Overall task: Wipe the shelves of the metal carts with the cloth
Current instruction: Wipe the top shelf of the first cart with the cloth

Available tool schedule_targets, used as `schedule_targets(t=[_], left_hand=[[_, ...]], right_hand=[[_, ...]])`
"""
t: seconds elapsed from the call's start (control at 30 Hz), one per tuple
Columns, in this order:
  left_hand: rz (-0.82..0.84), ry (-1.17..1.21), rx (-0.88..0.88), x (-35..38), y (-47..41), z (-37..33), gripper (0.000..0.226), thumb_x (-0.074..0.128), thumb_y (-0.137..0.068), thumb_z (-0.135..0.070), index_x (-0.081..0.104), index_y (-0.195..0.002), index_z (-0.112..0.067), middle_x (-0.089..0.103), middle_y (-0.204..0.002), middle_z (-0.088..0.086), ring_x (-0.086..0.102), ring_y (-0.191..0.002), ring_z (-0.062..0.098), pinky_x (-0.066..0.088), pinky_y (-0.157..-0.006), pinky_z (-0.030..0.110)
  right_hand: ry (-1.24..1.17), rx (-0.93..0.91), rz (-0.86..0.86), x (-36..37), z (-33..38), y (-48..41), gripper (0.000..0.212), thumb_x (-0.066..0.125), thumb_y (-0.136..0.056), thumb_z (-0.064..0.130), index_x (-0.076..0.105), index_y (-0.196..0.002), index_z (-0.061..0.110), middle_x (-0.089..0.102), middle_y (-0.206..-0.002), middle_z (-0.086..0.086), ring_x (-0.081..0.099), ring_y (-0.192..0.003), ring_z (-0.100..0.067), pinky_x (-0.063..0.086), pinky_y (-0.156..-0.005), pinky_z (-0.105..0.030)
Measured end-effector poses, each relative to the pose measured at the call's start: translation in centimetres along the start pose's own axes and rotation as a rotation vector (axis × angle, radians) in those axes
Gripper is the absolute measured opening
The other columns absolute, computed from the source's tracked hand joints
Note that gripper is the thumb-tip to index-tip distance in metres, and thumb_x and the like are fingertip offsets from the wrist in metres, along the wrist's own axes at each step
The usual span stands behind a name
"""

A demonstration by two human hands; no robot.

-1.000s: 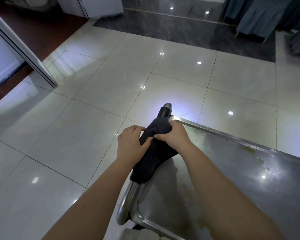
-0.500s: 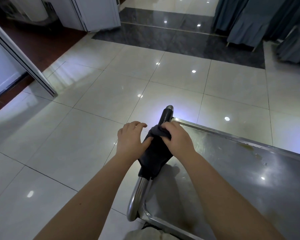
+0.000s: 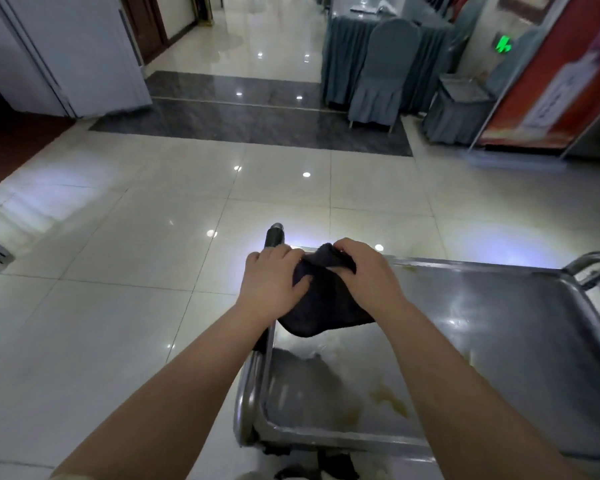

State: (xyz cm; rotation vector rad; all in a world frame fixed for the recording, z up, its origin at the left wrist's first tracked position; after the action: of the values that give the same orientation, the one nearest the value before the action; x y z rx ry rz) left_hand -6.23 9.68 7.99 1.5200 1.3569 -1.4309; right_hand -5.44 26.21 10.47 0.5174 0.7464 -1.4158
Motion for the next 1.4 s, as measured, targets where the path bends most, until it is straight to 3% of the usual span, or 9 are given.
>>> schedule_targets(t=[0.2, 0.4, 0.53, 0.67, 0.8, 0.93, 1.07, 1.3, 1.4], left_hand=[[0.01, 0.077, 0.121, 1.3, -1.6, -5.9, 0.047, 0.046, -0.086, -0.056, 0.057, -0.121, -0.026, 0.061, -0.117, -0.005, 0.056, -0.108, 0.022, 0.042, -0.09, 0.041], [0.054, 0.097, 0.241, 2.7, -2.0, -13.5, 0.048, 0.05, -0.086, -0.055, 0.055, -0.124, -0.027, 0.058, -0.123, -0.004, 0.052, -0.115, 0.022, 0.038, -0.095, 0.041], [0.083, 0.096, 0.3, 3.6, -2.2, -18.8, 0.05, 0.049, -0.086, -0.057, 0.052, -0.127, -0.028, 0.056, -0.128, -0.004, 0.049, -0.12, 0.022, 0.037, -0.1, 0.042], [0.125, 0.092, 0.352, 5.7, -2.3, -24.4, 0.052, 0.047, -0.085, -0.059, 0.05, -0.128, -0.031, 0.055, -0.131, -0.007, 0.048, -0.122, 0.021, 0.035, -0.101, 0.041], [0.18, 0.043, 0.37, 8.9, -2.0, -30.4, 0.055, 0.041, -0.087, -0.061, 0.047, -0.131, -0.029, 0.057, -0.128, -0.005, 0.054, -0.115, 0.022, 0.035, -0.098, 0.041], [0.249, 0.035, 0.352, 11.5, -1.2, -36.3, 0.055, 0.044, -0.088, -0.058, 0.043, -0.134, -0.028, 0.054, -0.13, -0.003, 0.05, -0.119, 0.023, 0.033, -0.098, 0.04], [0.261, 0.041, 0.322, 13.3, -1.9, -41.3, 0.056, 0.044, -0.087, -0.059, 0.043, -0.134, -0.029, 0.053, -0.132, -0.003, 0.049, -0.12, 0.023, 0.033, -0.098, 0.041], [0.299, 0.058, 0.218, 16.4, -2.1, -46.9, 0.056, 0.047, -0.088, -0.059, 0.043, -0.135, -0.03, 0.048, -0.138, -0.003, 0.043, -0.127, 0.022, 0.032, -0.104, 0.043], [0.327, 0.05, 0.22, 17.9, -1.6, -48.6, 0.057, 0.047, -0.087, -0.059, 0.043, -0.136, -0.029, 0.047, -0.138, -0.003, 0.042, -0.127, 0.022, 0.033, -0.105, 0.043]], right_hand=[[0.095, 0.128, -0.142, -6.5, -4.1, 4.7, 0.023, 0.055, -0.089, 0.015, 0.061, -0.108, 0.025, 0.061, -0.103, 0.001, 0.054, -0.095, -0.02, 0.046, -0.082, -0.037], [0.056, 0.297, -0.319, -12.6, -9.2, 10.3, 0.025, 0.051, -0.094, 0.016, 0.059, -0.109, 0.034, 0.058, -0.102, 0.016, 0.053, -0.091, -0.006, 0.034, -0.07, -0.008], [0.064, 0.363, -0.35, -15.8, -12.3, 13.4, 0.024, 0.055, -0.093, 0.016, 0.059, -0.111, 0.032, 0.06, -0.102, 0.013, 0.054, -0.092, -0.011, 0.038, -0.077, -0.023], [0.018, 0.394, -0.376, -18.6, -15.7, 16.3, 0.017, 0.059, -0.092, 0.019, 0.057, -0.103, 0.032, 0.063, -0.094, 0.011, 0.058, -0.088, -0.013, 0.045, -0.077, -0.029], [-0.01, 0.428, -0.415, -21.3, -20.2, 18.8, 0.012, 0.06, -0.092, 0.022, 0.053, -0.095, 0.031, 0.062, -0.091, 0.012, 0.057, -0.086, -0.011, 0.041, -0.068, -0.022], [-0.073, 0.48, -0.392, -24.5, -24.4, 20.5, 0.007, 0.058, -0.093, 0.026, 0.054, -0.095, 0.03, 0.062, -0.088, 0.014, 0.058, -0.085, -0.007, 0.043, -0.069, -0.026], [-0.096, 0.49, -0.377, -27.8, -28.3, 21.7, 0.008, 0.06, -0.093, 0.025, 0.055, -0.097, 0.028, 0.062, -0.087, 0.01, 0.057, -0.082, -0.003, 0.041, -0.066, -0.021], [-0.212, 0.559, -0.376, -32.8, -35.4, 24.4, 0.016, 0.065, -0.091, 0.023, 0.05, -0.091, 0.027, 0.058, -0.084, 0.013, 0.054, -0.079, 0.003, 0.038, -0.063, -0.019], [-0.277, 0.587, -0.386, -34.4, -38.1, 25.5, 0.014, 0.063, -0.092, 0.024, 0.051, -0.099, 0.024, 0.058, -0.092, 0.011, 0.054, -0.087, 0.001, 0.04, -0.068, -0.02]])
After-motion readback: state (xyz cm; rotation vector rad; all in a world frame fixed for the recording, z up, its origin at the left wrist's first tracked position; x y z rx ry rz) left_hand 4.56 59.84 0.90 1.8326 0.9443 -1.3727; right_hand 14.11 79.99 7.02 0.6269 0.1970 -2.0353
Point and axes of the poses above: each hand's wrist, its own y-axis away from the middle knuckle, its own x-axis out of the palm, z = x × y, the point moved 6 cm from there along -y, towards the middle knuckle
